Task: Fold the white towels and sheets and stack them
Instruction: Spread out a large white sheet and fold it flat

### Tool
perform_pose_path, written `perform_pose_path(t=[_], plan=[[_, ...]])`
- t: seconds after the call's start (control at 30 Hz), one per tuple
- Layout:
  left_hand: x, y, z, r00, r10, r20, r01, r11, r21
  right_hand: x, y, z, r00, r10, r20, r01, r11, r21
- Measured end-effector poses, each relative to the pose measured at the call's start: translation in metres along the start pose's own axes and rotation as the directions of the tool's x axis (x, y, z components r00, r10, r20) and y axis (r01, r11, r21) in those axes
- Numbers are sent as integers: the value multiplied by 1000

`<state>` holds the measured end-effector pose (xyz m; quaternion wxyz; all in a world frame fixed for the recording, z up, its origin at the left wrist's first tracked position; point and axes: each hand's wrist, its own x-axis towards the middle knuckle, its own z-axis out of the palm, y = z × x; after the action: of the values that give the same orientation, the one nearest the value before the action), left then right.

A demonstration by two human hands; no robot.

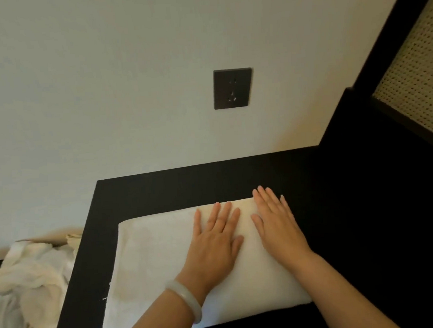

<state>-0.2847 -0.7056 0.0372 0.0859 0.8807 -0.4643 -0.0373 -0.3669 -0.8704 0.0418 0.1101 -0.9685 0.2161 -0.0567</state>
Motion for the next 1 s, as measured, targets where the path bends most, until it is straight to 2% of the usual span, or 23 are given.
perform_pose_path(t=[0.1, 0.17, 0.27, 0.33, 0.4, 0.43, 0.57, 0.67, 0.73, 0.8, 0.87, 0.93, 1.0], plan=[[-5, -15, -1, 1000, 8, 11, -8, 999, 33, 11, 0, 5, 993, 24, 116, -27, 999, 27], [-10, -25, -3, 1000, -29, 4, 29, 999, 28, 12, 1, 5, 992, 35, 121, -29, 998, -55], [-20, -43, -6, 995, -104, 10, 103, 994, 45, 27, -17, -7, 998, 43, 55, -30, 978, -206], [-25, -49, -9, 993, -113, 20, 112, 993, 24, 38, -44, -6, 997, -79, 25, 83, 980, -180], [-23, -54, -14, 995, -101, 11, 102, 994, -26, 40, -76, 3, 973, -220, 75, 224, 973, -51], [-20, -58, -18, 994, -108, -3, 107, 993, -39, 38, -88, 9, 964, -241, 110, 242, 970, 3], [-20, -96, -28, 971, -238, 14, 238, 971, -29, 30, -97, 25, 982, -169, 79, 169, 986, 8], [-39, -124, -27, 962, -274, -7, 274, 962, 6, 30, -97, 22, 982, -153, 111, 155, 988, -6], [-52, -138, -28, 935, -355, -14, 353, 934, -59, 33, -105, 17, 981, -126, 147, 133, 990, -41], [-59, -149, -29, 901, -433, 15, 428, 884, -187, 35, -120, 12, 981, -107, 163, 124, 987, -101], [-61, -155, -35, 853, -521, 26, 494, 792, -357, 36, -145, 10, 968, -214, 134, 227, 970, -89], [-68, -157, -42, 739, -674, -21, 537, 608, -585, 35, -175, 15, 889, -432, 150, 438, 899, -13], [-86, -156, -46, 605, -796, -23, 516, 414, -749, 31, -201, 27, 796, -559, 232, 564, 824, 52]])
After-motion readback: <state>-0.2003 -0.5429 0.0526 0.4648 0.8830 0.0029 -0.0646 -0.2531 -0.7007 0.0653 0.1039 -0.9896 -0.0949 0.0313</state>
